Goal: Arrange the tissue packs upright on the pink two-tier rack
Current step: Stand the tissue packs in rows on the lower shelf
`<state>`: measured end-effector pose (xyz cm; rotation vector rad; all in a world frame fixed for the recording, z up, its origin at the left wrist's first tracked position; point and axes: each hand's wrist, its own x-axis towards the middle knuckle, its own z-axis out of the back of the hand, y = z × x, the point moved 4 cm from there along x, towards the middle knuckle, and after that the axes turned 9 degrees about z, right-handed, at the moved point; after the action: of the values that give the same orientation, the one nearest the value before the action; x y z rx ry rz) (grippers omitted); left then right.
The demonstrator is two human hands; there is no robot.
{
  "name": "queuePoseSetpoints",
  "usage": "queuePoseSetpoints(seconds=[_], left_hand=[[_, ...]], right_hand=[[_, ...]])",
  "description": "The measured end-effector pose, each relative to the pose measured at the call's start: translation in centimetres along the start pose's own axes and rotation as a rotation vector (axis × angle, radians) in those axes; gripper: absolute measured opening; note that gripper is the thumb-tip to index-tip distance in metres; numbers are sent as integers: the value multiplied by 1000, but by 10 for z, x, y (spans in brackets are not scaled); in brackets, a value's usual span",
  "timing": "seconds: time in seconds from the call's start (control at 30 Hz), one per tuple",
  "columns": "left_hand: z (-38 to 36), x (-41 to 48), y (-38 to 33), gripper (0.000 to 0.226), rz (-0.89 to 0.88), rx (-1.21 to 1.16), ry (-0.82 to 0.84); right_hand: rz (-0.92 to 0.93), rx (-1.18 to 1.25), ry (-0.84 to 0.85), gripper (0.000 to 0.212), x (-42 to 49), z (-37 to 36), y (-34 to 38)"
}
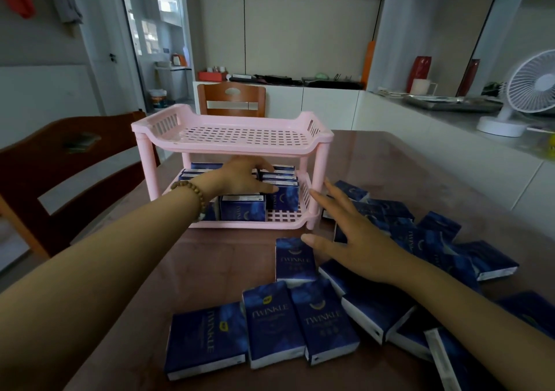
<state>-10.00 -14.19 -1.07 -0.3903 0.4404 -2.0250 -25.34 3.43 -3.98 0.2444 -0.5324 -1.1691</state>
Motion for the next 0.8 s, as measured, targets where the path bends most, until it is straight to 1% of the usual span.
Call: queuePoseSetpoints(seconds=[0.13,0.2,0.27,0.33,0.4,0.47,0.53,0.57,0.63,0.67,0.7,0.77,0.8], left_hand=[[7,-28,4,46,-44,-9,-74],[12,-52,-2,44,-97,-34,-110],[16,-80,-14,42,-160,-55,-123],[15,-107,-22,43,-163,-110,-48],[9,-131,-26,46,-124,-194,84],[3,-151,-33,51,-93,-221,178],[-3,-170,-39,58,-58,-183,276],[-6,-176,-41,56,-42,-138,315],[-11,-185,-44,39,-47,-25,351],[-13,-188,-44,36,-48,29,365],[-15,-189,-42,43,-27,83,389],[-23,-193,-36,64,46,195,438],[-27,-194,-34,68,47,243,444]], right_hand=[[2,32,-7,81,-1,4,2],[10,58,-13,79,-2,8,7],[11,61,-16,81,-4,15,11],[-15,62,-10,80,-9,22,13],[-37,60,-19,72,-15,32,16],[-42,24,-13,56,-25,40,18],[-54,-15,-20,40,-38,47,21],[-76,-27,-36,40,-46,50,21],[-153,-33,-55,53,-59,54,20],[-194,-20,-52,59,-65,55,20],[-229,-8,-40,64,-71,55,21],[-287,-37,6,67,-82,52,22],[-307,-83,36,68,-86,51,22]])
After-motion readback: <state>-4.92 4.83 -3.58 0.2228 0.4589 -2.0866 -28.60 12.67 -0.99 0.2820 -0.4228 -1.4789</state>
